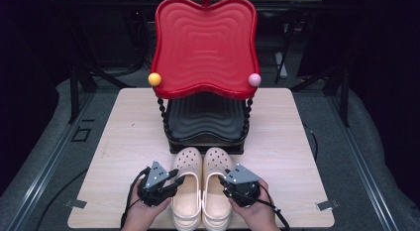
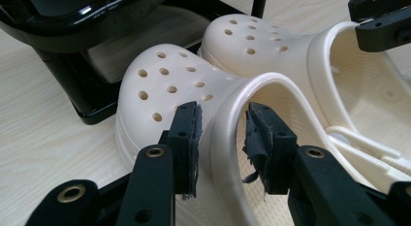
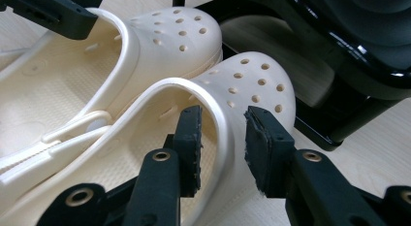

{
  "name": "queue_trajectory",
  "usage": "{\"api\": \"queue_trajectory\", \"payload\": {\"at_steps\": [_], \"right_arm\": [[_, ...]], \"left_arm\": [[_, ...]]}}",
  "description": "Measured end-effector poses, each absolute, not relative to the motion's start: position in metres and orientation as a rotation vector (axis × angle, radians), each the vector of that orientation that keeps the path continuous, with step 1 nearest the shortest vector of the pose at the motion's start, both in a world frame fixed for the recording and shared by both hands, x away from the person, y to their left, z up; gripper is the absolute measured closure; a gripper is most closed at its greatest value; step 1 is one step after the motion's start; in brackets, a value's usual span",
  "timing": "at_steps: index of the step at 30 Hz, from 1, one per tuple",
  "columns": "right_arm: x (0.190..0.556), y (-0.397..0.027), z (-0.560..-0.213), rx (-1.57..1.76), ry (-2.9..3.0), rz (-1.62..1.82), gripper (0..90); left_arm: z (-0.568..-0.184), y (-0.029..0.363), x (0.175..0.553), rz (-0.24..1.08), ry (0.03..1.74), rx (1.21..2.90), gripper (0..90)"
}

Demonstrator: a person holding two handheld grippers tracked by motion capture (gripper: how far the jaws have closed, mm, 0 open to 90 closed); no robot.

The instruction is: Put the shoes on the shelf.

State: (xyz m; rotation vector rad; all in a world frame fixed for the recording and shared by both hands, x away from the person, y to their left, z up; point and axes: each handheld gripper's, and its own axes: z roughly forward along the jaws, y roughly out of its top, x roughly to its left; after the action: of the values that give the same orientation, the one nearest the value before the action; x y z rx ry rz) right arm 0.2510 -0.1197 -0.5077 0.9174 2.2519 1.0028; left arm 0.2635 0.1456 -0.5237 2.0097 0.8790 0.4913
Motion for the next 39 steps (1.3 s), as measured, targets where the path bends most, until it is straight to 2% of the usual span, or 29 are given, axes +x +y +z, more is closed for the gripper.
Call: {"api": "queue_trajectory", "payload": {"at_steps": [8,29,39], "right_arm": [[0.258,-0.113,-0.513,0.891,2.263,0.967,68.9],[0.267,-0.107,-0.517,0.853,2.265,0.949,70.1],[0.259,-0.109,-0.516,0.832,2.217,0.922,75.0]], "left_arm": [[-0.525,0.135,0.266,0.575,0.856,2.043,65.5],[-0.529,0.129,0.272,0.587,0.848,2.039,63.3],[-0.527,0.135,0.268,0.602,0.844,2.025,67.0]]}}
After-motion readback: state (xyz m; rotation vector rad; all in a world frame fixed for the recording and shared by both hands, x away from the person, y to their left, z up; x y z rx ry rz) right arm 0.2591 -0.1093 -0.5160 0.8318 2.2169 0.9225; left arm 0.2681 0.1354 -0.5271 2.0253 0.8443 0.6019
